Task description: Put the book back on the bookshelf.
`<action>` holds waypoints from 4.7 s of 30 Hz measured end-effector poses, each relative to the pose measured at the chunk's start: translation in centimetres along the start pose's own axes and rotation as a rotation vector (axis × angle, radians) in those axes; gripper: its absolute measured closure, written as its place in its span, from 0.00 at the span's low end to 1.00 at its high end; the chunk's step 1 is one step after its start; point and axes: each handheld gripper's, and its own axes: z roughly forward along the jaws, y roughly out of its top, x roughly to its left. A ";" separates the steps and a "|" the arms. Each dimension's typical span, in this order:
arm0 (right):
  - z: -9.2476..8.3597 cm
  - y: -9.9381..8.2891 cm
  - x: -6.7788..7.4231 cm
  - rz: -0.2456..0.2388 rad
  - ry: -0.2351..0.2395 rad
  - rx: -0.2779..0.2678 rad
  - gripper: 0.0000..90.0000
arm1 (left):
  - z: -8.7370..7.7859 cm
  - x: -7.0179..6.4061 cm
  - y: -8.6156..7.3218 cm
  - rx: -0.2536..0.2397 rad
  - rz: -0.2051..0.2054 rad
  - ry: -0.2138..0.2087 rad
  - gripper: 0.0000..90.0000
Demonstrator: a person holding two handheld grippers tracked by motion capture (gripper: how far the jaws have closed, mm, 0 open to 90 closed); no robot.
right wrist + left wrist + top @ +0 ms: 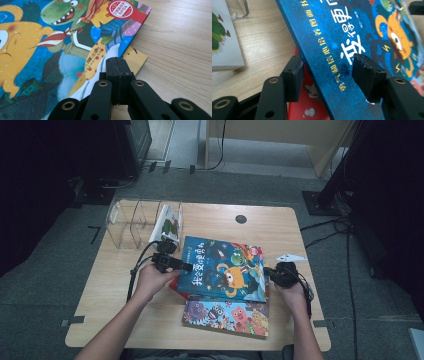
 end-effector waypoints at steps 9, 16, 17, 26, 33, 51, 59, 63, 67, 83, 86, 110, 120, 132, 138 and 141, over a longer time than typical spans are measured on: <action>0.2 0.1 0.3 -0.003 0.035 0.000 1.00 | -3.3 -1.3 1.6 0.005 0.001 -0.016 0.52; 0.7 0.3 1.1 -0.027 0.046 -0.008 1.00 | -5.5 -2.5 3.0 -0.002 0.011 -0.027 0.53; 0.8 0.3 1.2 -0.029 0.052 -0.009 1.00 | -6.0 -2.8 3.4 -0.011 0.017 -0.029 0.54; 1.7 0.7 2.7 -0.033 0.106 -0.023 1.00 | -8.4 -4.3 5.9 -0.004 0.020 -0.039 0.62; 2.4 0.9 3.6 -0.044 0.122 -0.037 1.00 | -8.2 -4.1 7.3 0.063 -0.015 -0.098 0.70; 1.3 1.2 3.2 -0.061 0.095 -0.099 0.91 | -10.2 -4.6 10.9 0.188 -0.029 -0.166 0.89; 1.6 1.3 3.8 -0.115 0.083 -0.114 0.80 | -12.5 -4.6 10.3 0.210 -0.010 -0.156 0.93; 1.9 1.3 4.2 -0.155 0.066 -0.113 0.78 | -13.5 -4.7 9.6 0.219 0.022 -0.157 0.93; 2.3 1.8 4.7 -0.173 0.074 -0.102 0.73 | -14.8 -4.4 8.6 0.199 0.028 -0.146 0.93; 4.7 3.0 7.0 -0.251 0.085 -0.058 0.62 | -20.4 -1.3 2.9 0.124 -0.034 -0.097 0.92; 5.1 3.1 7.0 -0.239 0.097 -0.048 0.62 | -21.1 -0.3 1.8 0.111 -0.056 -0.081 0.92; 5.4 3.1 7.0 -0.237 0.108 -0.061 0.61 | -26.3 3.6 -3.0 0.069 -0.151 -0.045 0.92; 5.4 3.1 7.0 -0.237 0.108 -0.061 0.61 | -28.0 4.6 -4.0 0.045 -0.175 -0.027 0.92; 5.4 3.2 7.0 -0.238 0.110 -0.060 0.61 | -29.1 8.1 -3.6 0.016 -0.268 0.026 0.91; 5.4 3.2 7.0 -0.239 0.110 -0.061 0.61 | -29.9 9.7 -2.9 0.004 -0.307 0.075 0.92; 5.4 3.1 7.0 -0.239 0.110 -0.061 0.61 | -30.1 10.5 -2.6 -0.009 -0.331 0.095 0.92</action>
